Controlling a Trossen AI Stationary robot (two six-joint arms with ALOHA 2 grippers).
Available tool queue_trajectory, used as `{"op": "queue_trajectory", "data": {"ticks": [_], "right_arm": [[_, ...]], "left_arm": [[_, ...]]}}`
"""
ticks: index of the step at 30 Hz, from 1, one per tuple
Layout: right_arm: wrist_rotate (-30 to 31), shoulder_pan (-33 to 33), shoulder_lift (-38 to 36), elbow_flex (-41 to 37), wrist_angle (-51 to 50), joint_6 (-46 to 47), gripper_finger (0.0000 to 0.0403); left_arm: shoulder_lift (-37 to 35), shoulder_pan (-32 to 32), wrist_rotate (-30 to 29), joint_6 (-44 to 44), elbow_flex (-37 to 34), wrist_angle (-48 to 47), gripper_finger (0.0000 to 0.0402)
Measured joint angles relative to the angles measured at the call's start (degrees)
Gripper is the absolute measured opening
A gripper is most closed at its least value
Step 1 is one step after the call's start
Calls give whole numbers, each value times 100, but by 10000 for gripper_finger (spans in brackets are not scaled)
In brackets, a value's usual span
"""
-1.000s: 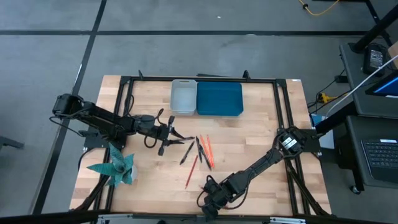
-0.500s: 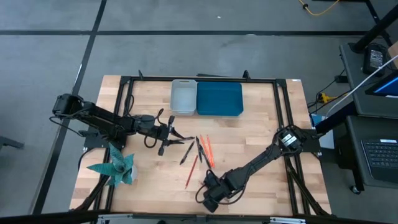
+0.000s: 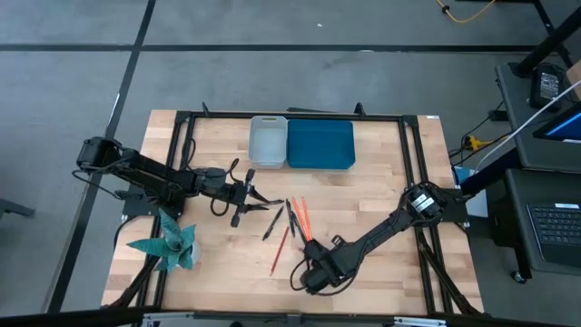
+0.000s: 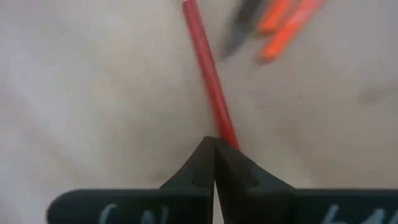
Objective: Sort pens & pencils
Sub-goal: Put the top red pencil into the blue bin
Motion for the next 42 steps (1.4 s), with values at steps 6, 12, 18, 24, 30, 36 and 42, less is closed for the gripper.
{"op": "queue_trajectory", "data": {"ticks": [6, 12, 18, 24, 30, 36, 42], "right_arm": [[334, -15, 1, 60, -617, 56, 9], [-114, -41, 72, 743, -761, -806, 9], [-145, -27, 33, 1724, -1174, -1808, 9], [-336, -140, 28, 2169, -1653, -2143, 29], [-472, -248, 26, 2222, -1831, -2315, 106], [-878, -385, 17, 2170, -2106, -2748, 159], [-903, -386, 15, 1922, -2153, -3219, 174]], "left_arm": [[1, -1, 0, -4, 0, -19, 82], [-1, -2, 0, -4, 0, -24, 82], [0, -1, 0, -7, 0, -41, 82], [-1, -1, 0, -16, 0, -166, 82], [1, -2, 2, -20, 0, -186, 82], [-1, 0, 0, -20, 0, -188, 82], [-1, -1, 0, -49, 0, -199, 82]]}}
